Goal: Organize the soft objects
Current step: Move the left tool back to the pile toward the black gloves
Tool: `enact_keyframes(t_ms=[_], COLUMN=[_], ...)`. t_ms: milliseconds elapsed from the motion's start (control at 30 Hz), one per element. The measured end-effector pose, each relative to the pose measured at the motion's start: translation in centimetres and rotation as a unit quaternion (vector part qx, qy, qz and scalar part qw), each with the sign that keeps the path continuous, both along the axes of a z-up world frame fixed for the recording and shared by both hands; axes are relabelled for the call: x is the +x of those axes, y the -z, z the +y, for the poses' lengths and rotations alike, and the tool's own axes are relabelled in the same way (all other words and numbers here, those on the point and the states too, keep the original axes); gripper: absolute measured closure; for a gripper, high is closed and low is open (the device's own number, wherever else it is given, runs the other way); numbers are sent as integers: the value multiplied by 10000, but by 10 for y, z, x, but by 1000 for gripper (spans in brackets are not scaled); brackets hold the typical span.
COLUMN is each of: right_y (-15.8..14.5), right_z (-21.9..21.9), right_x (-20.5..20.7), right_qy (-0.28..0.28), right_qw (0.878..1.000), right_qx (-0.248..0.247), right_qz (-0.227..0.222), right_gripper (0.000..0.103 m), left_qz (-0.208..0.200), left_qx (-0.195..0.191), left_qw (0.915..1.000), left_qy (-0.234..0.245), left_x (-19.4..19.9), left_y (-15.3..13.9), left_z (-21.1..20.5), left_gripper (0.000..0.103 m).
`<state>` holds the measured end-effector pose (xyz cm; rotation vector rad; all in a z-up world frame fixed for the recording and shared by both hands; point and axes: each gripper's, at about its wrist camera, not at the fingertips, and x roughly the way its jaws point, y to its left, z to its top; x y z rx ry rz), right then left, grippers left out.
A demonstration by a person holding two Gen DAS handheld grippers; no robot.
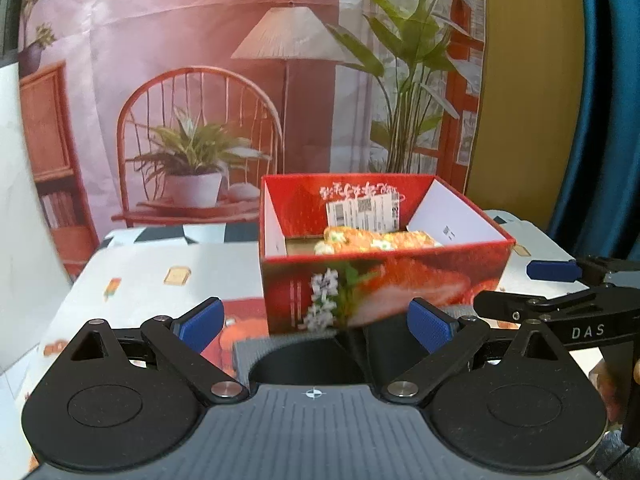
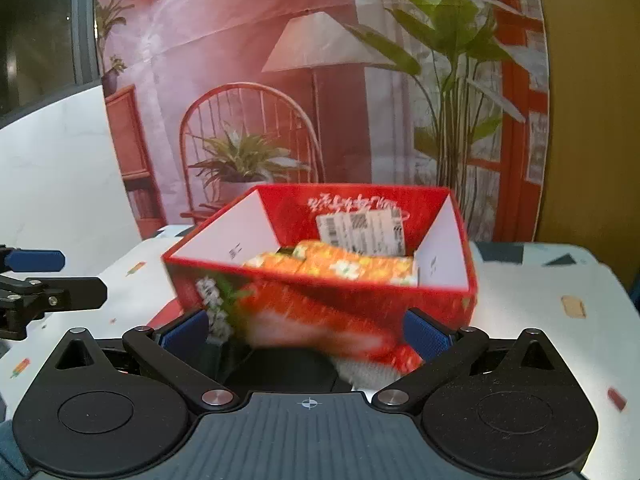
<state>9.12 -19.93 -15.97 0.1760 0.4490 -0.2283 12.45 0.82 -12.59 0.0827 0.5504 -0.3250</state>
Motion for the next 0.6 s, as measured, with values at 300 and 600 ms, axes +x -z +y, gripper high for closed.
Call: enact_keyframes(t_ms=[300,600], right_y=[28,48], right_z=[22,37], right_x=[-32,-52], right_qy=[-3,42], right_qw=[10000,9997], right_qx=[52,-227], right_qz=[32,73], right_gripper=[0,0], left_qz=[156,361], left_qx=[-143,-202], left_qw=[9997,9990], left_qy=[-80,-180], left_x=[-24,-39], left_y=[22,48], left_z=[8,12], left_gripper=[4,4])
